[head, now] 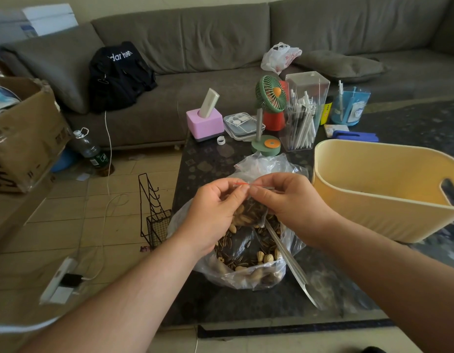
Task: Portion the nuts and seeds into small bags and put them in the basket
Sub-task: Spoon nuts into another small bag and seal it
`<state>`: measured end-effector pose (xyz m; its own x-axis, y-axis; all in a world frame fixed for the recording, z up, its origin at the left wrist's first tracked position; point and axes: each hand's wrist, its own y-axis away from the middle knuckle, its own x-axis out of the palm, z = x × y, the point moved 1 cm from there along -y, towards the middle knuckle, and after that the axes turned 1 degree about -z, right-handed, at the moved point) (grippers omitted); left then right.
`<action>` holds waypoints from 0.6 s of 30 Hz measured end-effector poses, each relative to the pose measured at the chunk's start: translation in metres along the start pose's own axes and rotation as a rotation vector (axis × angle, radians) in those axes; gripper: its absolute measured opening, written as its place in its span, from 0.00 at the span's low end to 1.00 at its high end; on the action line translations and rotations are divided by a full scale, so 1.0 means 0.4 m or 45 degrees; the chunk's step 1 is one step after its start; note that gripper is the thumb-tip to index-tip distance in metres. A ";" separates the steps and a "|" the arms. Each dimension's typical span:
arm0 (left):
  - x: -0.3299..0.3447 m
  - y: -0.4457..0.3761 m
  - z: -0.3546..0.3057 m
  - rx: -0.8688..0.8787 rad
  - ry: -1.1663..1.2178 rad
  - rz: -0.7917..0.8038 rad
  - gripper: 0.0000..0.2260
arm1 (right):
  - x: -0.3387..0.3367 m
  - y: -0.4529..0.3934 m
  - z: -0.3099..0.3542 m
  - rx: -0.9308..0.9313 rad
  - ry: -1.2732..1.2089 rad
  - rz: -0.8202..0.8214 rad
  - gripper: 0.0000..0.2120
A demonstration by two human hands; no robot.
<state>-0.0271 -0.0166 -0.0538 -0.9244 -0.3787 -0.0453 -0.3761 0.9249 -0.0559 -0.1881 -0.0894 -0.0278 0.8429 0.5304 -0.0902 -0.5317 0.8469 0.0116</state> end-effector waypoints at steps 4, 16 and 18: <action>0.000 0.001 0.003 -0.019 0.013 0.036 0.05 | -0.001 -0.001 -0.001 0.004 0.003 -0.017 0.03; -0.018 -0.007 -0.005 -0.049 0.034 -0.026 0.03 | -0.022 -0.025 -0.016 0.082 0.066 -0.142 0.07; -0.023 -0.011 -0.004 -0.056 0.008 -0.030 0.04 | -0.021 -0.027 -0.015 0.075 0.098 -0.157 0.07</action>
<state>-0.0170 -0.0173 -0.0515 -0.9155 -0.4004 -0.0383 -0.4002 0.9163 -0.0127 -0.1899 -0.1034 -0.0330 0.8916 0.4194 -0.1704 -0.4166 0.9075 0.0536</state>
